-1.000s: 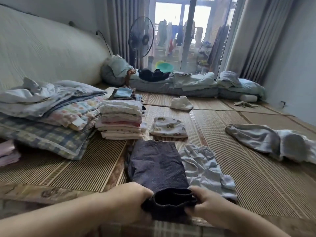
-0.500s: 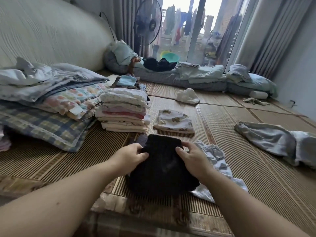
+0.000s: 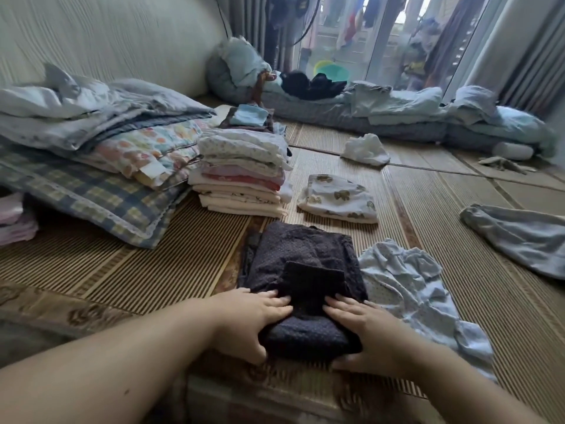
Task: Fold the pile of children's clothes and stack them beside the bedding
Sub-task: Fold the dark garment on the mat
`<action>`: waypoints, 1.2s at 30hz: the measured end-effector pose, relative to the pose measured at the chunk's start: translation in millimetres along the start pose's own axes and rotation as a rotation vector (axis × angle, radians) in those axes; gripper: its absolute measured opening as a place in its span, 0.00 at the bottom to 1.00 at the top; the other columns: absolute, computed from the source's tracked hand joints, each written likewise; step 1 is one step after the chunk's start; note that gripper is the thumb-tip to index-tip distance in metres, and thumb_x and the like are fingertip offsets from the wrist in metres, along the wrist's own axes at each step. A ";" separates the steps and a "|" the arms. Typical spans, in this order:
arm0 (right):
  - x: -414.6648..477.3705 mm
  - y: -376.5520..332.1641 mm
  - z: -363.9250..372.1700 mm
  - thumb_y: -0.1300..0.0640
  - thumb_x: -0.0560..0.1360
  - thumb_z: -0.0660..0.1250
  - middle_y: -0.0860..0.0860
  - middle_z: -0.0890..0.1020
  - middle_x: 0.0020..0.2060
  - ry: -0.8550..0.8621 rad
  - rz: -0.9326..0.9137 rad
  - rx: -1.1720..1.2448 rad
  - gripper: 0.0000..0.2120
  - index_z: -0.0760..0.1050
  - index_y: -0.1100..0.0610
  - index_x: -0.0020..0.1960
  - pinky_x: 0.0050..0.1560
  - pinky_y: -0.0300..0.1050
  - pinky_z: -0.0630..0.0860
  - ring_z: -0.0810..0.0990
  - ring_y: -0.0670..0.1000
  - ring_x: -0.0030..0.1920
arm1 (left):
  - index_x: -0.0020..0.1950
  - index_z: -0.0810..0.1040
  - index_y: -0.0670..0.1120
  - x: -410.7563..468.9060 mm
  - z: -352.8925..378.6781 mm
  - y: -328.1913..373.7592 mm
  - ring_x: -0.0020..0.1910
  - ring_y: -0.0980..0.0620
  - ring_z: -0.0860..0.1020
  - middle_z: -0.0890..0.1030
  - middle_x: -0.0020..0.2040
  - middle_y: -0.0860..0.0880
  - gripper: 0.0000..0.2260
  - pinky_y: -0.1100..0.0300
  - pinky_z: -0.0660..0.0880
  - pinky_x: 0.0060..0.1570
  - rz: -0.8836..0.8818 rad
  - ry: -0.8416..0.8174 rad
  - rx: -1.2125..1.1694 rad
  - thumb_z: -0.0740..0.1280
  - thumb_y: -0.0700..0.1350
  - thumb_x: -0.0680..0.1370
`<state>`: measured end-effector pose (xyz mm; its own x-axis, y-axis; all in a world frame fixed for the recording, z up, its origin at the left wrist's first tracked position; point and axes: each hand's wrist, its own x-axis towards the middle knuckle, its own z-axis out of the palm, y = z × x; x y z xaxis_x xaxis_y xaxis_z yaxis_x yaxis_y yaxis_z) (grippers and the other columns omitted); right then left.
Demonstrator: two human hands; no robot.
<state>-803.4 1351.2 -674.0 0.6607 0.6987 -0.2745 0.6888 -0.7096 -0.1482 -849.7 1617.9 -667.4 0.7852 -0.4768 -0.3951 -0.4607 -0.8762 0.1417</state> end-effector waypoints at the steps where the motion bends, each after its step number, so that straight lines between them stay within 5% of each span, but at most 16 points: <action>1: -0.8 0.5 -1.5 0.36 0.68 0.65 0.38 0.49 0.76 0.011 -0.003 0.026 0.43 0.51 0.45 0.78 0.76 0.44 0.46 0.44 0.40 0.76 | 0.79 0.47 0.56 -2.3 -2.1 -0.4 0.77 0.59 0.42 0.45 0.78 0.59 0.38 0.51 0.45 0.74 -0.002 0.012 -0.002 0.64 0.53 0.74; 5: -9.7 -3.8 -8.6 0.55 0.69 0.66 0.43 0.69 0.71 0.149 0.019 0.209 0.28 0.71 0.48 0.70 0.72 0.39 0.61 0.63 0.42 0.72 | 0.73 0.67 0.57 -13.0 -6.9 -0.8 0.75 0.59 0.59 0.64 0.75 0.58 0.23 0.59 0.58 0.72 -0.040 0.138 -0.113 0.60 0.46 0.77; 7: -16.4 -10.0 -15.2 0.60 0.69 0.67 0.41 0.83 0.52 0.310 0.054 0.352 0.16 0.82 0.45 0.53 0.58 0.43 0.76 0.79 0.41 0.55 | 0.55 0.81 0.59 -23.4 -13.8 -3.7 0.56 0.61 0.77 0.82 0.54 0.58 0.12 0.67 0.72 0.55 -0.093 0.236 -0.302 0.61 0.47 0.78; 9: -23.2 -22.0 -26.5 0.60 0.67 0.67 0.38 0.80 0.32 0.399 0.073 0.472 0.11 0.78 0.43 0.37 0.37 0.46 0.76 0.77 0.41 0.34 | 0.35 0.78 0.56 -38.0 -21.6 -9.4 0.31 0.63 0.74 0.77 0.31 0.57 0.10 0.68 0.68 0.32 -0.110 0.264 -0.449 0.64 0.48 0.76; 11: -25.8 -35.8 -38.6 0.58 0.65 0.65 0.41 0.78 0.31 0.419 0.063 0.576 0.06 0.76 0.47 0.36 0.30 0.43 0.71 0.75 0.43 0.31 | 0.31 0.76 0.55 -53.3 -28.8 -16.3 0.27 0.61 0.71 0.74 0.27 0.57 0.09 0.64 0.66 0.30 -0.117 0.230 -0.607 0.65 0.48 0.72; 17: -2.6 -58.8 -69.9 0.62 0.66 0.67 0.51 0.83 0.37 0.378 0.130 1.064 0.15 0.78 0.44 0.47 0.31 0.45 0.76 0.80 0.50 0.32 | 0.35 0.79 0.48 -78.4 -54.9 -41.3 0.29 0.55 0.78 0.77 0.30 0.51 0.04 0.61 0.74 0.30 -0.203 0.124 -1.093 0.64 0.44 0.66; 19: 19.0 -55.6 -79.0 0.63 0.70 0.69 0.53 0.84 0.41 0.496 0.222 1.061 0.17 0.77 0.45 0.55 0.34 0.47 0.78 0.82 0.50 0.33 | 0.42 0.79 0.45 -69.8 -60.1 -53.0 0.35 0.50 0.81 0.81 0.36 0.46 0.06 0.57 0.78 0.35 -0.268 0.292 -1.103 0.66 0.46 0.72; 21: 42.6 -48.4 -83.7 0.58 0.73 0.69 0.50 0.82 0.46 0.625 0.345 0.961 0.19 0.73 0.47 0.62 0.38 0.44 0.80 0.82 0.47 0.38 | 0.53 0.80 0.43 -51.4 -60.8 -62.9 0.49 0.45 0.82 0.84 0.48 0.44 0.09 0.49 0.78 0.52 -0.343 0.543 -1.054 0.64 0.47 0.80; 24: 70.9 -34.5 -77.3 0.50 0.76 0.67 0.53 0.76 0.62 0.631 0.485 0.800 0.27 0.64 0.50 0.72 0.57 0.48 0.75 0.76 0.50 0.56 | 0.69 0.72 0.48 -23.3 -60.1 -61.7 0.64 0.47 0.74 0.78 0.63 0.46 0.19 0.55 0.68 0.65 -0.500 0.770 -0.888 0.61 0.53 0.81; 27: 87.5 -31.8 -56.3 0.43 0.76 0.65 0.54 0.69 0.71 0.437 0.469 0.636 0.31 0.62 0.50 0.74 0.69 0.54 0.66 0.68 0.55 0.69 | 0.76 0.60 0.56 1.5 -47.0 -57.0 0.72 0.44 0.65 0.65 0.75 0.45 0.26 0.52 0.60 0.72 -0.508 0.517 -0.788 0.59 0.60 0.79; 31: 95.5 -29.5 -27.6 0.28 0.70 0.58 0.56 0.57 0.76 0.205 0.511 0.475 0.35 0.61 0.41 0.74 0.73 0.53 0.59 0.60 0.60 0.74 | 0.75 0.52 0.67 16.5 -19.7 -54.9 0.76 0.37 0.46 0.43 0.79 0.44 0.29 0.37 0.47 0.71 -0.669 0.244 -0.516 0.52 0.70 0.75; 36: 98.3 -22.4 -15.6 0.31 0.76 0.51 0.56 0.47 0.78 0.009 0.585 0.293 0.34 0.46 0.39 0.77 0.74 0.59 0.50 0.46 0.61 0.77 | 0.75 0.43 0.68 17.5 -0.3 -48.2 0.76 0.38 0.40 0.39 0.79 0.45 0.28 0.33 0.43 0.69 -0.771 0.104 -0.383 0.45 0.71 0.76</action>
<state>-749.2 1437.2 -682.9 0.9051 0.1892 -0.3807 0.1054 -0.9674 -0.2302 -813.7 1651.7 -680.9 0.8634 0.2724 -0.4246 0.3722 -0.9122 0.1716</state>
